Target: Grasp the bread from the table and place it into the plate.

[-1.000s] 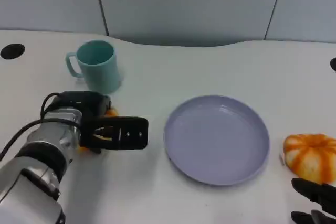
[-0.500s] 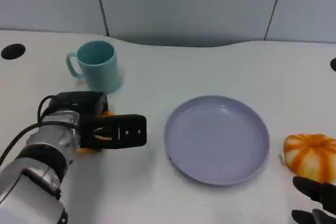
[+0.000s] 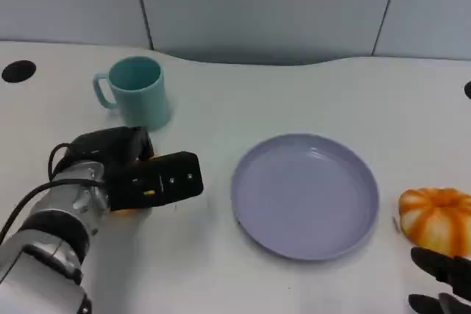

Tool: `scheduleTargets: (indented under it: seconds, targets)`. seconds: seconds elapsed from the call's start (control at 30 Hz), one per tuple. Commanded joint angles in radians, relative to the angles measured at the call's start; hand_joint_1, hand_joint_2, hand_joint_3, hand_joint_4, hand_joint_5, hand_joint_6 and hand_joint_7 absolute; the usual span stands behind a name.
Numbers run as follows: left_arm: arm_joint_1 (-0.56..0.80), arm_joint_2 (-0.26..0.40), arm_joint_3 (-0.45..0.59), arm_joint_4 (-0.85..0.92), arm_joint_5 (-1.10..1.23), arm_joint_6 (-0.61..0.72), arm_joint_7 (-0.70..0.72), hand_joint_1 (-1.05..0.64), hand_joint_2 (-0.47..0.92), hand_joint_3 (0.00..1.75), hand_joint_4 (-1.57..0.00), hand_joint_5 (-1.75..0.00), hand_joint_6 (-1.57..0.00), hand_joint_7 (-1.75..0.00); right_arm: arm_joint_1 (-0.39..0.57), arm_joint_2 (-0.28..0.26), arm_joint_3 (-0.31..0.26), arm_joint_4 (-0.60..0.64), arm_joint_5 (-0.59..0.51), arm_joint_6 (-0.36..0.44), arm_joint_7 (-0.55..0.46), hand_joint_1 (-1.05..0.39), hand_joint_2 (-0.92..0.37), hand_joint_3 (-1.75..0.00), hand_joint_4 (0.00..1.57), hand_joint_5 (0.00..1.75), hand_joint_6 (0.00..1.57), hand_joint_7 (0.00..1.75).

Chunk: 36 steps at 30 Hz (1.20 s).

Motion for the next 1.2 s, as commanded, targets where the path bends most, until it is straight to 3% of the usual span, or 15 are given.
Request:
scheduleTargets:
  seconds: [0.03, 0.17, 0.37, 0.7, 0.9, 1.2]
  targets:
    - [0.002, 0.014, 0.086, -0.013, -0.089, -0.067, -0.028, -0.06, 0.83, 0.18, -0.71, -1.75, -0.54, -1.75, 0.004, 0.000, -0.003, -0.004, 0.002, -0.004, -0.006, -0.53, -0.92, -0.49, 0.64, 0.02, 0.46, 0.00]
    - [-0.020, 0.028, 0.147, -0.049, -0.156, -0.138, -0.086, -0.14, 0.82, 0.17, -0.78, -1.75, -0.61, -1.75, 0.002, 0.001, -0.003, 0.005, 0.005, -0.018, -0.002, -0.54, -0.92, -0.49, 0.62, 0.01, 0.47, 0.00]
    - [-0.059, 0.042, 0.208, -0.129, -0.230, -0.169, -0.180, -0.10, 0.81, 0.14, -0.78, -1.75, -0.64, -1.75, -0.007, 0.007, 0.003, 0.012, 0.000, -0.015, -0.006, -0.54, -0.92, -0.49, 0.63, 0.01, 0.47, 0.00]
    - [-0.052, 0.027, 0.215, -0.286, -0.263, -0.234, -0.265, -0.08, 0.81, 0.13, -0.79, -1.75, -0.64, -1.75, -0.016, 0.010, 0.008, 0.025, 0.007, -0.018, -0.002, -0.54, -0.92, -0.49, 0.63, 0.01, 0.48, 0.01]
    - [-0.093, -0.037, 0.156, -0.320, -0.218, -0.208, -0.288, -0.09, 0.82, 0.12, -0.80, -1.75, -0.61, -1.75, -0.017, 0.004, 0.017, 0.023, -0.010, -0.013, -0.006, -0.54, -0.92, -0.49, 0.62, 0.01, 0.48, 0.00]
    - [-0.150, -0.204, 0.044, -0.236, -0.144, -0.193, -0.297, -0.06, 0.82, 0.14, -0.82, -1.75, -0.65, -1.75, -0.008, 0.011, 0.037, 0.023, -0.027, -0.035, -0.009, -0.53, -0.92, -0.50, 0.64, 0.02, 0.48, 0.00]
